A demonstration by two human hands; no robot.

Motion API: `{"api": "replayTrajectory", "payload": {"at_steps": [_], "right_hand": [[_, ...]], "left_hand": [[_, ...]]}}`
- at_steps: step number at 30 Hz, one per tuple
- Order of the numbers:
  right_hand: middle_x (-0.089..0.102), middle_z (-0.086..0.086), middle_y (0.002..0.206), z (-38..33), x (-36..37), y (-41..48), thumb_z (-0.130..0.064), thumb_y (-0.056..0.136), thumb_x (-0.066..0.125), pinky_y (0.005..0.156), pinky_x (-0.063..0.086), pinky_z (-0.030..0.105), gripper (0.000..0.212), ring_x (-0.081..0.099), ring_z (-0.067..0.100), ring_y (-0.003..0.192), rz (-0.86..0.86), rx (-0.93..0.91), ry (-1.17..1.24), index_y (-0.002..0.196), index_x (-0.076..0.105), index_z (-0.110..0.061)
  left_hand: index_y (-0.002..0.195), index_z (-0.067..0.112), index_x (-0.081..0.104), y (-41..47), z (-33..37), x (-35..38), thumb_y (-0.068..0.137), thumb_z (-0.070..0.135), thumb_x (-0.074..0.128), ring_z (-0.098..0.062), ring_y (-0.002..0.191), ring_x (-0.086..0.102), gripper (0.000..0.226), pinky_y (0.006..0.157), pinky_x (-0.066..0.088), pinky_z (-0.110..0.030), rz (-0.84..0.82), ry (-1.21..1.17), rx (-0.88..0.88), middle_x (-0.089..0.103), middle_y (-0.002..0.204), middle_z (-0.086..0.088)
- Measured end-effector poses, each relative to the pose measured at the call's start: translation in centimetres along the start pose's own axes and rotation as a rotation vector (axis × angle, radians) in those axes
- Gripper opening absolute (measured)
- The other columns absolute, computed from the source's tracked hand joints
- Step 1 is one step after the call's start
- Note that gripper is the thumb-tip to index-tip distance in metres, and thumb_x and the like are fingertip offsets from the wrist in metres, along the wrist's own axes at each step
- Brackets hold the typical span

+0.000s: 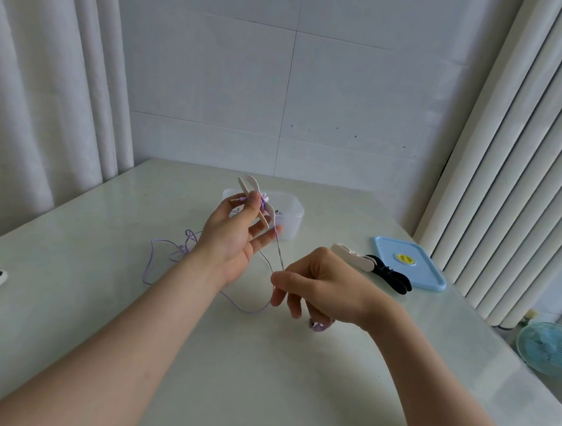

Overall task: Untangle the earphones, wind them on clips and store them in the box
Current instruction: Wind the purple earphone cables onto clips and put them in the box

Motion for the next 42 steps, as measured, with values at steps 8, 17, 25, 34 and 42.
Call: {"api": "replayTrajectory", "payload": {"at_steps": [8, 17, 25, 34, 42], "right_hand": [[0.064, 0.021, 0.064, 0.4, -1.0, -0.2, -0.013, 0.093, 0.042, 0.043, 0.032, 0.026, 0.04, 0.041, 0.025, 0.04, -0.014, 0.039, 0.163, 0.086, 0.081, -0.004], [0.052, 0.005, 0.057, 4.4, -8.6, -1.1, -0.028, 0.095, 0.064, 0.06, 0.045, 0.03, 0.03, 0.052, 0.017, 0.052, 0.717, 0.224, 0.187, 0.073, 0.073, -0.009], [0.072, -0.001, 0.089, 4.2, -7.8, -0.8, -0.029, 0.09, 0.059, 0.083, 0.034, 0.037, 0.022, 0.06, 0.029, 0.096, 0.717, 0.343, -0.581, 0.091, 0.077, -0.015], [0.079, -0.005, 0.091, 0.6, -4.6, 0.5, -0.029, 0.095, 0.065, 0.09, 0.062, 0.045, 0.024, 0.076, 0.012, 0.091, 0.685, -0.122, 0.185, 0.117, 0.069, -0.022], [0.079, 0.01, 0.092, 1.0, -4.5, 0.5, -0.019, 0.099, 0.072, 0.084, 0.065, 0.043, 0.011, 0.079, 0.027, 0.084, 0.614, -0.139, 0.454, 0.103, 0.076, -0.01]], "left_hand": [[0.135, 0.009, 0.052, 0.6, 1.1, -2.3, 0.105, 0.018, 0.06, -0.019, 0.066, 0.07, 0.032, 0.077, 0.065, -0.045, 0.196, -0.196, 0.087, 0.064, 0.092, -0.009], [0.131, 0.017, 0.046, 0.6, 1.9, -3.7, 0.11, 0.027, 0.052, -0.018, 0.058, 0.05, 0.024, 0.05, 0.05, -0.028, 0.329, -0.032, 0.156, 0.063, 0.097, -0.013], [0.115, 0.025, 0.052, -0.3, 2.6, -1.1, 0.108, 0.032, 0.056, -0.022, 0.077, 0.058, 0.011, 0.062, 0.051, -0.033, 0.124, 0.121, 0.211, 0.075, 0.112, -0.011], [0.13, 0.016, 0.053, -1.6, 1.2, 2.4, 0.106, 0.031, 0.058, -0.028, 0.1, 0.072, 0.029, 0.077, 0.063, -0.039, -0.139, 0.205, 0.092, 0.077, 0.119, -0.006], [0.122, 0.021, 0.055, -1.9, 0.2, 3.5, 0.106, 0.032, 0.056, -0.027, 0.112, 0.072, 0.019, 0.092, 0.05, -0.041, -0.252, 0.235, 0.059, 0.076, 0.123, -0.006]]}}
Point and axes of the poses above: each hand's wrist, its own y-axis towards the middle knuckle, its own x-axis out of the palm, z = x × y, the point moved 9 cm from there along y, towards the middle knuckle
